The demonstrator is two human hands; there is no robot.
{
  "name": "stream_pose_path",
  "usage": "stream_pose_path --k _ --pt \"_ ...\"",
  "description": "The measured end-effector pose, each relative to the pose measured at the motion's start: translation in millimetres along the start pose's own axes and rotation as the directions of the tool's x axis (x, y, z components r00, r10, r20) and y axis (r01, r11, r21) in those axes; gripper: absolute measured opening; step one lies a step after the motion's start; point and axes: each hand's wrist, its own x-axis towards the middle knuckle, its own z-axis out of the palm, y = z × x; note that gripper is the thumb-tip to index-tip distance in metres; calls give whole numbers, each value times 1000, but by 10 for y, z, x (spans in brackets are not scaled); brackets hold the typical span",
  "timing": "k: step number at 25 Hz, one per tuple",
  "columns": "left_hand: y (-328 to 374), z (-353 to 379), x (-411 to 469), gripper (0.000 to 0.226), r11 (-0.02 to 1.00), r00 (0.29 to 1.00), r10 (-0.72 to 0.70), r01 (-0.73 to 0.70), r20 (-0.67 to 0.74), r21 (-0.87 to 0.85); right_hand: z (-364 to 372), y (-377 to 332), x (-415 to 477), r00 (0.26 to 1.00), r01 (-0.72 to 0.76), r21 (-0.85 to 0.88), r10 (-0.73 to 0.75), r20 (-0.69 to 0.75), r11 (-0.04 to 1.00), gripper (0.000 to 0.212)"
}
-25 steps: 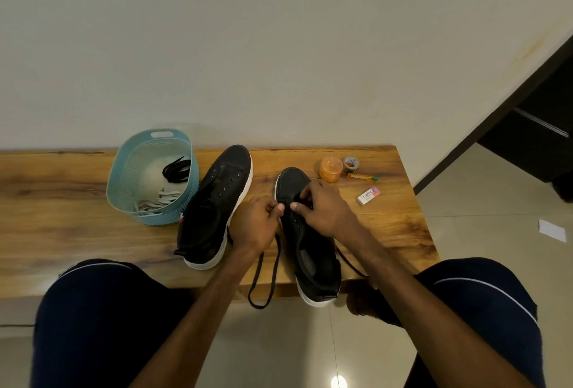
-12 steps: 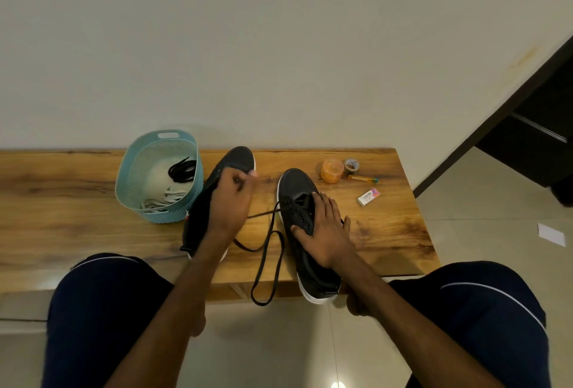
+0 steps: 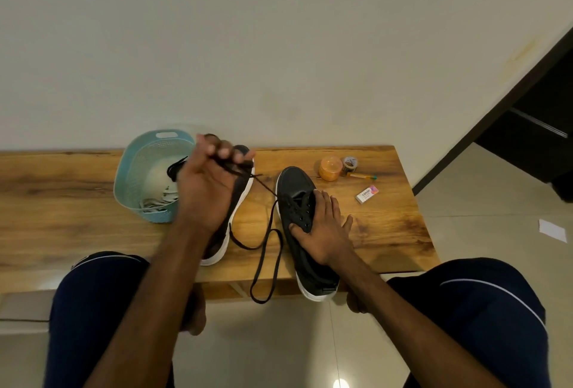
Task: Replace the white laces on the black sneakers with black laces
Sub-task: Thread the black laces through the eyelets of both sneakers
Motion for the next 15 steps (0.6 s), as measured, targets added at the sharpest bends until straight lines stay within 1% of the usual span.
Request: stream_pose_path --k 1,2,3,4,5,6,7,8,9,10,11,12,14,15 --pt "165 -29 -4 43 982 999 0 10 50 -191 2 -1 2 1000 -5 -4 5 -2 1000 100" --pt "293 -69 -12 46 960 997 -14 36 77 -278 3 -3 4 1000 -10 -6 10 -3 1000 100" --pt "377 -116 -34 49 955 996 -36 59 84 -292 3 -1 5 1000 -16 -8 16 -2 1000 101" --pt "426 -148 -55 50 965 993 -83 100 78 -243 2 -2 5 1000 -20 -13 20 1 1000 101" --pt "415 -177 -62 50 979 985 -156 163 67 -119 2 -8 6 1000 -23 -19 23 3 1000 102" --pt "350 -183 -56 50 964 969 -245 241 25 115 -4 -14 4 1000 -23 -21 23 4 1000 102" --pt "233 -170 -46 49 836 952 -302 289 -49 466 -10 -19 1 1000 -22 -19 22 5 1000 102" --pt "67 -150 -40 43 533 946 -293 281 -137 798 -18 -23 -1 1000 -20 -12 20 5 1000 101" --pt "-148 -136 -41 37 193 956 -237 220 -172 956 -22 -27 -5 1000 -16 -6 16 3 1000 101" --pt "-371 -99 -60 37 -54 965 -200 159 -166 986 -28 -34 -10 1000 -11 -3 11 0 1000 100" --pt "-572 -53 -83 42 -169 967 -199 128 -161 977 -33 -39 -19 1000 -7 -2 7 -4 1000 99" --pt "-753 -27 -104 43 -239 961 -224 104 -159 966 -37 -41 -29 1000 -6 1 6 -9 1000 99" --pt "-1005 -41 -127 32 -407 951 -275 20 -143 913 -41 -46 -44 1000 -10 15 10 -24 1000 98" --pt "-1048 -96 -121 29 -466 938 -311 -13 -150 885 -45 -47 -47 1000 -13 20 13 -28 1000 99"
